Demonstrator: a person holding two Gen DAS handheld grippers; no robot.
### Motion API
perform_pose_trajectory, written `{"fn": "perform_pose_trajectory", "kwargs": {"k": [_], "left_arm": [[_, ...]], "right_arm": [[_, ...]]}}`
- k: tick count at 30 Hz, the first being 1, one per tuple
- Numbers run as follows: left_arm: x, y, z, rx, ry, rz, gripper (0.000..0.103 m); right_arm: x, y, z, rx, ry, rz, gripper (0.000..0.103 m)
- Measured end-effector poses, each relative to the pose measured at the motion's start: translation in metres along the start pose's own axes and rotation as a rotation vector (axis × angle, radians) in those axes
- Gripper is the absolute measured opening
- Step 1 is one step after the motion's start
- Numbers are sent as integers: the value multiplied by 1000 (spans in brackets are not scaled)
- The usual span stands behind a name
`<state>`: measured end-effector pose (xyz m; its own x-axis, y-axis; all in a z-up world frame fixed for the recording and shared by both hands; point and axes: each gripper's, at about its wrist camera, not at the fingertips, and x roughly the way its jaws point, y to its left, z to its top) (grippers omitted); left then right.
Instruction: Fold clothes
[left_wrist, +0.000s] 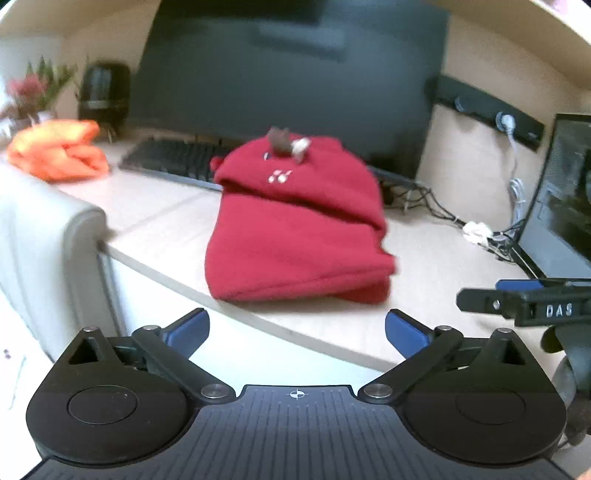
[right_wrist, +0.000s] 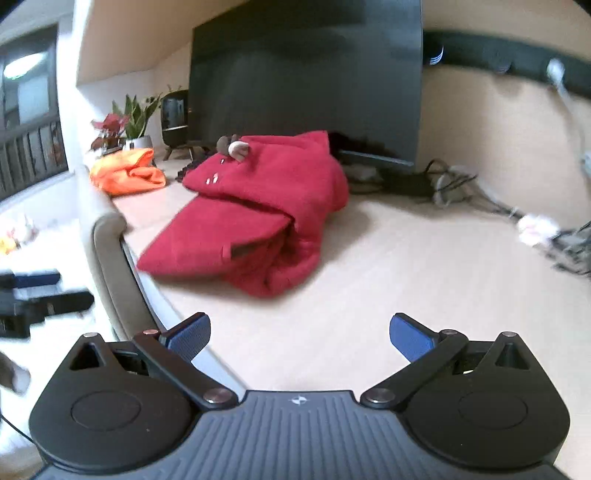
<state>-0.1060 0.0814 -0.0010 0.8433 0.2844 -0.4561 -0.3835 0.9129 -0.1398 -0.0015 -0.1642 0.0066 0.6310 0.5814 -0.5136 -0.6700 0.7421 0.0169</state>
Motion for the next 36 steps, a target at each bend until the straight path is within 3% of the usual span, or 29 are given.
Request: {"fn": "perform_pose_trajectory", "kwargs": {"k": [3,5,18,36], "left_arm": [[-22,-17,-19,-34,-31,57,103],[-29,-23,-28,-59,-30,46,103],[-34,-67,-35,124,-5,-3,103],[-31,-64,-42,96,31,18,103]], "right_arm": [[-25,1,-23,-27,-25,-13,103],[-31,1,-31,-21,-38,-6,103],[-37,-3,-38,23,-66,-16,103],[-28,-9,-40,33,-37,15,103]]}}
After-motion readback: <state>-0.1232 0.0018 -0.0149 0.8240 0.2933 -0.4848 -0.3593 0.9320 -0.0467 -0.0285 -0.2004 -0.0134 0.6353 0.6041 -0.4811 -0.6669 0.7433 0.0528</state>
